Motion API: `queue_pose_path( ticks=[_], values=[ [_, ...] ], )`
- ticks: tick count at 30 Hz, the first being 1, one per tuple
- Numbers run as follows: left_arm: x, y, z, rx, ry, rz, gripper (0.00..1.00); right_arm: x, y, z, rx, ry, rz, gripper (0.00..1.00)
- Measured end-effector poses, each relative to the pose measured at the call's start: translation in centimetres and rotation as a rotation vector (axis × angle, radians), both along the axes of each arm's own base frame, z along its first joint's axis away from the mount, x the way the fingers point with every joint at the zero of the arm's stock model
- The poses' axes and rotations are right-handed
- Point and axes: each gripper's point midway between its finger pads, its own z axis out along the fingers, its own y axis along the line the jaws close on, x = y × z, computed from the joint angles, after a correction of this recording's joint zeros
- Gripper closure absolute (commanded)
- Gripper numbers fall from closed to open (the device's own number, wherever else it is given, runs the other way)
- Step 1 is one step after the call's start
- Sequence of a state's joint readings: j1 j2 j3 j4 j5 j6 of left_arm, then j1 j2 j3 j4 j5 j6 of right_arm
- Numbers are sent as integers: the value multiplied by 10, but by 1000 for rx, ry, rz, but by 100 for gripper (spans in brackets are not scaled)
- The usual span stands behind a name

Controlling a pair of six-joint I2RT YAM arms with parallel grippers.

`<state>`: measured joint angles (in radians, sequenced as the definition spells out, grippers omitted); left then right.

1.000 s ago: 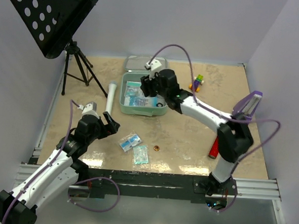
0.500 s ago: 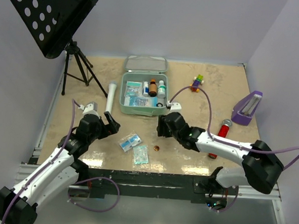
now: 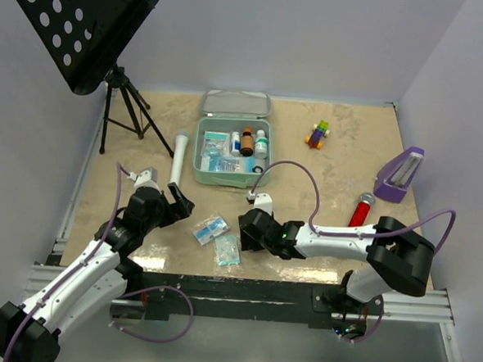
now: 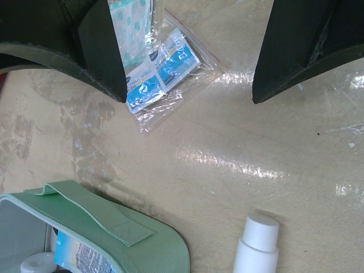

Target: Organize the medicine kit

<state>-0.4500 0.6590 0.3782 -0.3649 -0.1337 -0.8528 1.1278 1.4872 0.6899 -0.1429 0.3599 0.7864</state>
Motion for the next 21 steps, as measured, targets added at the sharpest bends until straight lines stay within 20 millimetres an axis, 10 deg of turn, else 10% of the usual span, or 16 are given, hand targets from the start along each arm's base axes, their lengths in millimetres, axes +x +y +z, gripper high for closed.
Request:
queue_pose_path(
  ticks=[21],
  values=[
    [-1, -3, -5, -2, 23, -14, 5, 1, -1, -4, -52, -36, -67, 58]
  ],
)
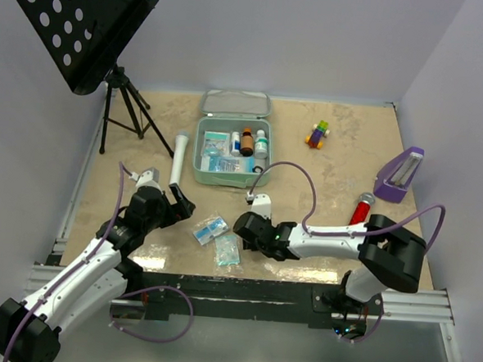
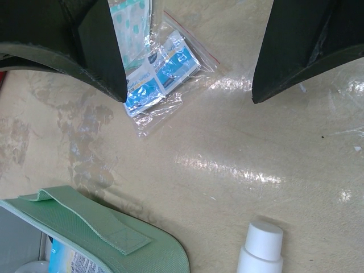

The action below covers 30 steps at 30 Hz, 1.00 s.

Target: Organize the medicine kit

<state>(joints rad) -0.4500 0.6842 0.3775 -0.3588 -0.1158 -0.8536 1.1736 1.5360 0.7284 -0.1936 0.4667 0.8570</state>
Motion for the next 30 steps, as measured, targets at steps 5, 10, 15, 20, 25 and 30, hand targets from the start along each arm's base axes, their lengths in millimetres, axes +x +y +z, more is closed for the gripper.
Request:
queue_pose_path(
  ticks=[5, 10, 15, 20, 25, 30],
  values=[
    [0, 0, 1, -3, -3, 0, 5, -2, 7, -1, -43, -28, 4, 62],
    [0, 0, 3, -6, -10, -1, 5, -3, 7, -2, -62, -43, -2, 71],
    [0, -1, 3, -9, -10, -4, 5, -6, 5, 0, -57, -30, -11, 76],
    [0, -1, 3, -10, -10, -6, 5, -14, -1, 11, -104, 4, 1, 77],
    [0, -1, 3, -10, -9, -6, 5, 5, 25, 74, -27, -67, 0, 79],
    [0, -1, 3, -9, -9, -5, 5, 68, 38, 160, 100, -203, -51, 80]
  ],
)
